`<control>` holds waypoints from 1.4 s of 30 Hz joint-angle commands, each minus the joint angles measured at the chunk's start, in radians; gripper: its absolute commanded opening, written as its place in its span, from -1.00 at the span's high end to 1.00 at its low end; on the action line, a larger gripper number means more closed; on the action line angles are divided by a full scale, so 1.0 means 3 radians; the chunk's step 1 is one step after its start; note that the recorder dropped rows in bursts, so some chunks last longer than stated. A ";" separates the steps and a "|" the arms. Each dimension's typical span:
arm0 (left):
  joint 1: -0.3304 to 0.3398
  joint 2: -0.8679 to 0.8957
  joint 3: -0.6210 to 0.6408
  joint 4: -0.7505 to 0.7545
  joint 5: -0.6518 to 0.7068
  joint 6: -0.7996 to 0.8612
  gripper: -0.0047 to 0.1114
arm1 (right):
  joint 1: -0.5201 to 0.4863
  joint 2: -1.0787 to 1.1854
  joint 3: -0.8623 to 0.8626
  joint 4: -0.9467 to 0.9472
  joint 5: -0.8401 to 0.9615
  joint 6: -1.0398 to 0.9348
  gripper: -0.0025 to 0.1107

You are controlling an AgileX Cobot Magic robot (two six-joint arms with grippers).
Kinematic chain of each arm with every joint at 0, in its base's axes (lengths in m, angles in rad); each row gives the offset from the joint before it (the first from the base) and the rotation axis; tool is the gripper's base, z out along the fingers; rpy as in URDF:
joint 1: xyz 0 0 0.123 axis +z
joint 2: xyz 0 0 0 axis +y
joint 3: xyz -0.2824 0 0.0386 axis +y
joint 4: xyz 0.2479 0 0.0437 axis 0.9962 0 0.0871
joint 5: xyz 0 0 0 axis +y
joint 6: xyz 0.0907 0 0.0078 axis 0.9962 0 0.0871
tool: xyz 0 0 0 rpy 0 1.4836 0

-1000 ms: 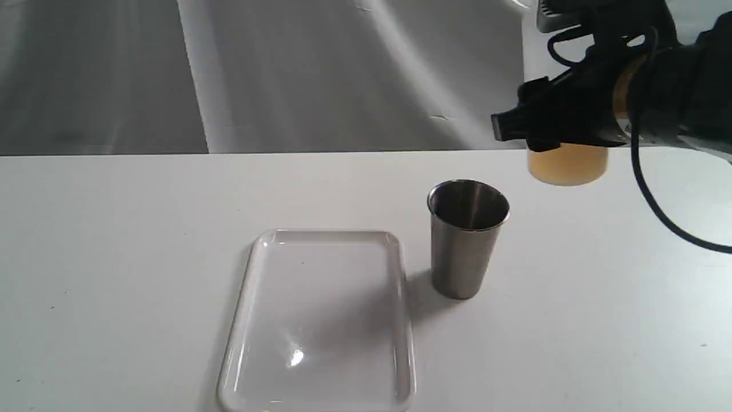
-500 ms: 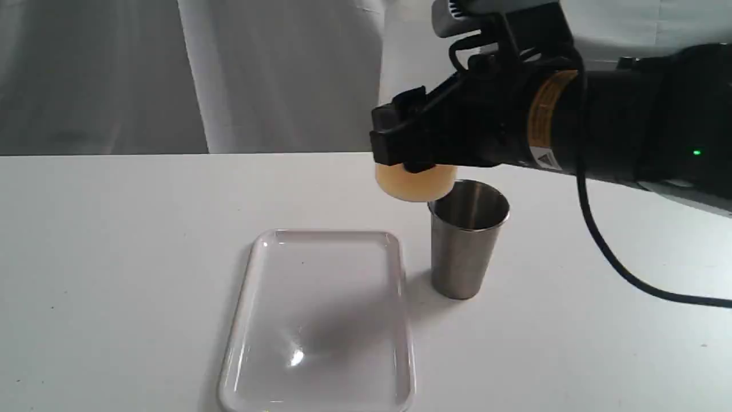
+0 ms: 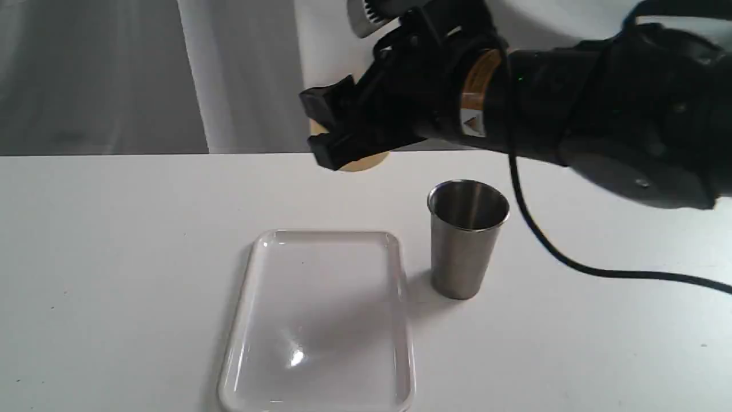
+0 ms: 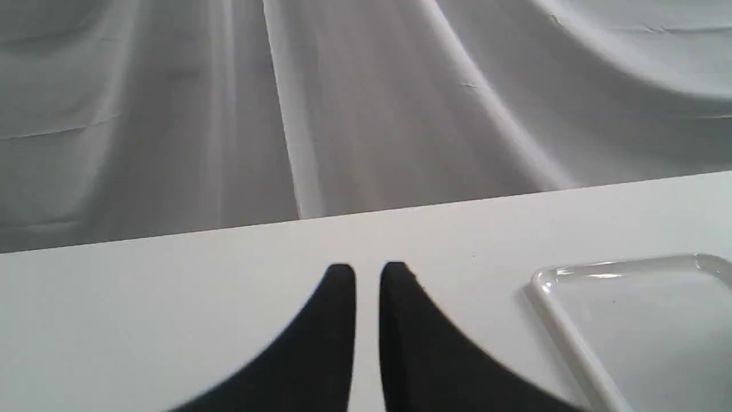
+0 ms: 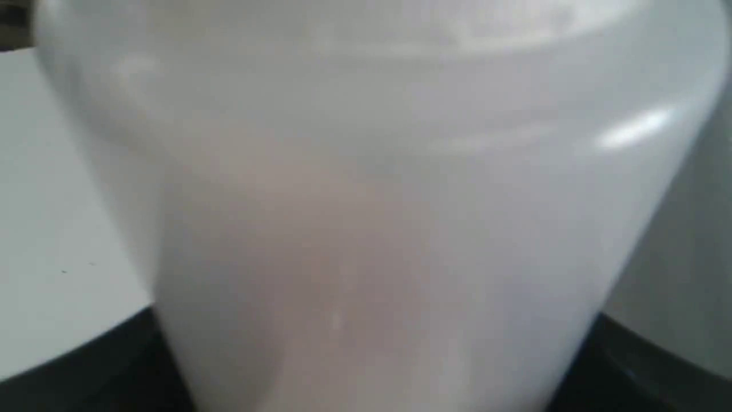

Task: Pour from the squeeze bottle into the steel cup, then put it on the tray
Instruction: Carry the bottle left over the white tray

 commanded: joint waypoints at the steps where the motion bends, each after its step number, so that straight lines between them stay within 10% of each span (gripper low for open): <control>1: -0.0018 -0.0015 0.0015 0.0002 -0.0005 -0.0008 0.78 | 0.0036 0.0146 -0.0051 0.0616 -0.0468 -0.0628 0.05; 42: -0.0018 -0.0015 0.0015 0.0002 -0.0005 -0.0016 0.78 | 0.0200 0.1501 -0.0039 0.1993 -0.1062 -0.1583 0.05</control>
